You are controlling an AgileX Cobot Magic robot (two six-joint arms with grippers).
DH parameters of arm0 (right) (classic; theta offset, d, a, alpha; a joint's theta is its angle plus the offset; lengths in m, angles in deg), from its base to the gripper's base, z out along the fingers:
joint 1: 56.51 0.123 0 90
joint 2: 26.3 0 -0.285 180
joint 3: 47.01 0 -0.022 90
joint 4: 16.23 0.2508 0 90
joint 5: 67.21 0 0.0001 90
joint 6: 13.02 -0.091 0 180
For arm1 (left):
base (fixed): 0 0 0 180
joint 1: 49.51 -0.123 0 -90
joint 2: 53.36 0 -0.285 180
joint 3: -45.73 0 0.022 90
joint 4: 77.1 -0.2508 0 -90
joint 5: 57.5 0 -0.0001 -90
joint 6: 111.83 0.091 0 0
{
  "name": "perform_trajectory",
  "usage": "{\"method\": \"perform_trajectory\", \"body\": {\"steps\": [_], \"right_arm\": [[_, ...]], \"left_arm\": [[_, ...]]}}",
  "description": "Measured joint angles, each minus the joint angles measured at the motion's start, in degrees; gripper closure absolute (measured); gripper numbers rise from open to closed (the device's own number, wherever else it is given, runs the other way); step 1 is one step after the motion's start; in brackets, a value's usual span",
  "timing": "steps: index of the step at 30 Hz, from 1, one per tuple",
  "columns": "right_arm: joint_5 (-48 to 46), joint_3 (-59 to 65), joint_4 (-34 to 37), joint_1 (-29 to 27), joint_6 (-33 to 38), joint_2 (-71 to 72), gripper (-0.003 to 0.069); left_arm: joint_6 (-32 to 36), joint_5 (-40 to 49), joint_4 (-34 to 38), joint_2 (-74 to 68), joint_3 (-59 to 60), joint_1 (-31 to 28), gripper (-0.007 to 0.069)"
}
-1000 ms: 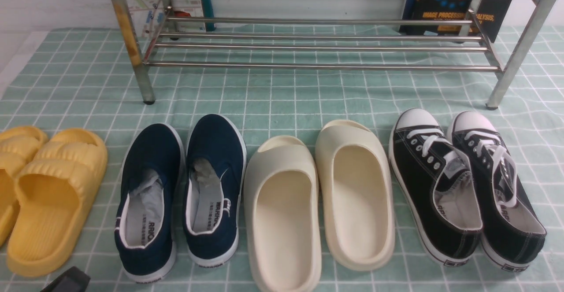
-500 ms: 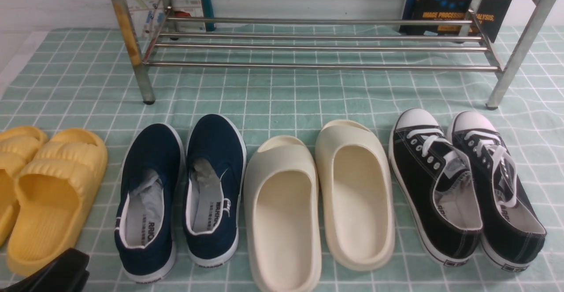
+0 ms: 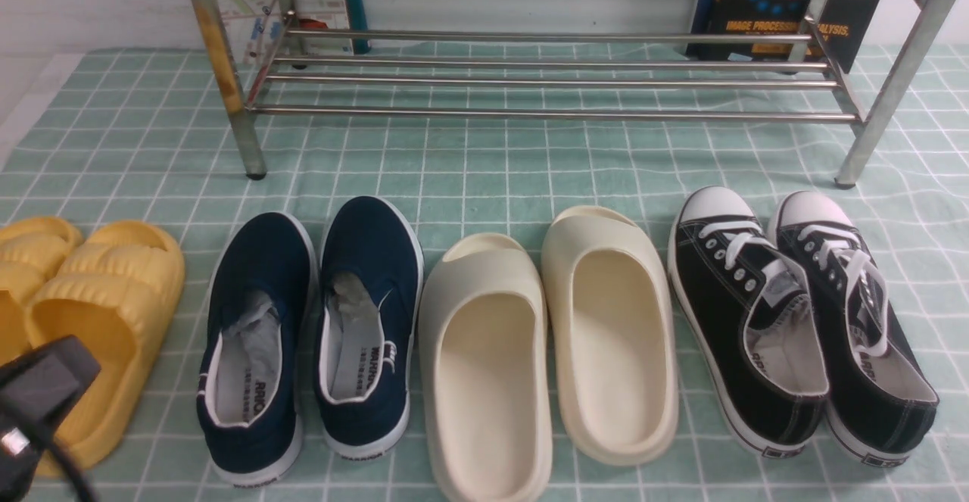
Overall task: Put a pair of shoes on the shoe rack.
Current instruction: Use the left arm to grab the shoe closest to it
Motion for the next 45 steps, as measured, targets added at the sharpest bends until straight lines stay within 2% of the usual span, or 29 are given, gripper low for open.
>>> {"method": "perform_trajectory", "body": {"steps": [3, 5, 7, 11, 14, 16, 18, 19, 25, 28, 31, 35, 42, 45], "right_arm": [[0.0, 0.0, 0.0, 0.0, 0.0, 0.0, 0.0420], [0.0, 0.0, 0.0, 0.0, 0.0, 0.0, 0.0420], [0.0, 0.0, 0.0, 0.0, 0.0, 0.0, 0.0420], [0.0, 0.0, 0.0, 0.0, 0.0, 0.0, 0.0420], [0.0, 0.0, 0.0, 0.0, 0.0, 0.0, 0.0420], [0.0, 0.0, 0.0, 0.0, 0.0, 0.0, 0.0420], [0.0, 0.0, 0.0, 0.0, 0.0, 0.0, 0.0420], [0.0, 0.0, 0.0, 0.0, 0.0, 0.0, 0.0420], [0.0, 0.0, 0.0, 0.0, 0.0, 0.0, 0.0420], [0.0, 0.0, 0.0, 0.0, 0.0, 0.0, 0.0420], [0.0, 0.0, 0.0, 0.0, 0.0, 0.0, 0.0420], [0.0, 0.0, 0.0, 0.0, 0.0, 0.0, 0.0420], [0.0, 0.0, 0.0, 0.0, 0.2, 0.0, 0.0420], [0.0, 0.0, 0.0, 0.0, 0.2, 0.0, 0.0420]], "left_arm": [[-2.6, 12.8, -13.4, -11.6, -9.6, 0.0, 0.0567], [-3.2, 20.9, -19.8, -19.0, -15.7, 0.0, 0.0608], [-4.1, 26.4, -23.6, -25.1, -21.0, 0.1, 0.0629], [-5.9, 29.8, -26.1, -34.2, -26.4, 2.4, 0.0628], [-6.2, 29.9, -26.9, -40.9, -28.7, 7.4, 0.0593], [-7.2, 29.9, -28.4, -46.6, -29.0, 12.0, 0.0523], [-8.7, 29.6, -28.9, -50.0, -29.0, 13.7, 0.0470], [-10.0, 28.9, -29.0, -52.5, -29.0, 14.2, 0.0417], [-16.4, 22.2, -29.8, -62.5, -29.0, 14.6, 0.0185], [-17.0, 19.3, -28.6, -66.5, -29.2, 13.8, 0.0139], [-17.0, 16.4, -26.5, -71.0, -29.2, 11.6, 0.0130], [-15.3, 15.5, -25.1, -74.2, -29.2, 10.1, 0.0176], [-12.6, 15.2, -23.5, -75.2, -29.2, 10.0, 0.0538], [-12.4, 15.3, -24.3, -74.3, -29.2, 10.0, 0.0608]]}}
